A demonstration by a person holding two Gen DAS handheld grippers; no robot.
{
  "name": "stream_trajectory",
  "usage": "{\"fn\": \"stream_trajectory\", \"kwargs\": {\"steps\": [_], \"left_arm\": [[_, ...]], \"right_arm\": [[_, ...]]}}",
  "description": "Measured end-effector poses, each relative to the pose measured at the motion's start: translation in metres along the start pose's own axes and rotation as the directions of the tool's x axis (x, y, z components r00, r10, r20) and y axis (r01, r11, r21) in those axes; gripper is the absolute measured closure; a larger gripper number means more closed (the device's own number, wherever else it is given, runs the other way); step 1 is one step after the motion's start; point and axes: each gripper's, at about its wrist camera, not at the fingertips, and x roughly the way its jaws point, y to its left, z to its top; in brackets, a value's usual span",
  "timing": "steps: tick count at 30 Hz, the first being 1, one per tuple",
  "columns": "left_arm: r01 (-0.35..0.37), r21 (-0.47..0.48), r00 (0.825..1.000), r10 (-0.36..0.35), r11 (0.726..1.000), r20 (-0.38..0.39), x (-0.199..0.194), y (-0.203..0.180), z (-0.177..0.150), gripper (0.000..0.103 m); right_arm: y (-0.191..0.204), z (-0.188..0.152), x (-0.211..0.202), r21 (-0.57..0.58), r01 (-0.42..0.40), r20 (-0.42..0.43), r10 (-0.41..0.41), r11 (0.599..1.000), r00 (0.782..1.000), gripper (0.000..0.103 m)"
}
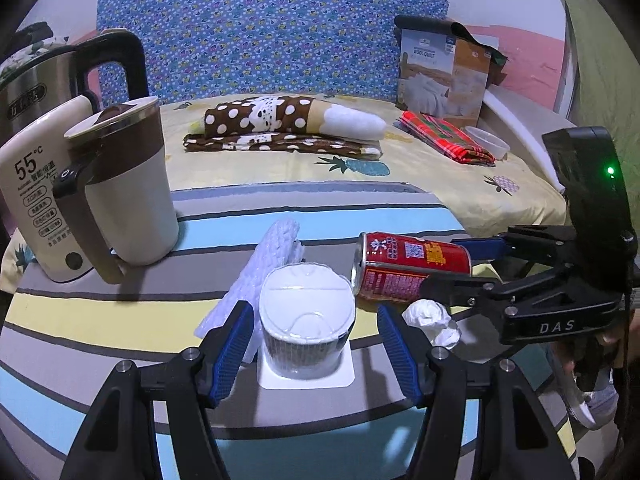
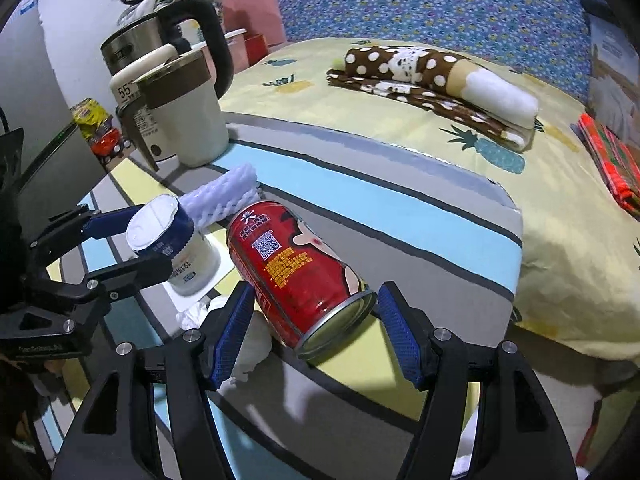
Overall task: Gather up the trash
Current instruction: 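Lower the open right tool around the red cartoon can while the left tool straddles the yogurt cup, then grasp the red cartoon can with the right tool and lift it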
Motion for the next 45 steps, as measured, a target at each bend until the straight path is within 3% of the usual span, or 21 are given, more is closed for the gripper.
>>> {"fn": "stream_trajectory", "kwargs": {"steps": [8,10,23,32,45], "left_arm": [[0.020,0.000,1.000,-0.020,1.000,0.022,0.004,-0.001,0.004,0.041],[0.025,-0.004,1.000,-0.025,1.000,0.019,0.006,0.000,0.005,0.055],[0.020,-0.014,0.999,-0.019,1.000,0.031,-0.015,-0.002,-0.001,0.056],[0.028,0.001,0.998,-0.028,1.000,0.049,-0.051,-0.015,-0.020,0.056],[0.054,0.023,0.998,-0.055,0.998,0.037,-0.101,-0.038,-0.071,0.055]], "right_arm": [[0.004,0.007,0.008,-0.069,0.009,-0.030,-0.011,0.998,0.999,0.037],[0.004,0.007,0.008,-0.057,-0.002,-0.028,0.001,0.998,1.000,0.037],[0.012,-0.005,-0.010,0.054,0.085,-0.030,-0.084,0.995,0.996,0.043],[0.036,-0.036,-0.043,0.144,0.162,-0.012,-0.162,0.976,0.987,0.043],[0.063,-0.100,-0.066,0.269,0.141,0.033,-0.155,0.953,0.987,0.044]]}}
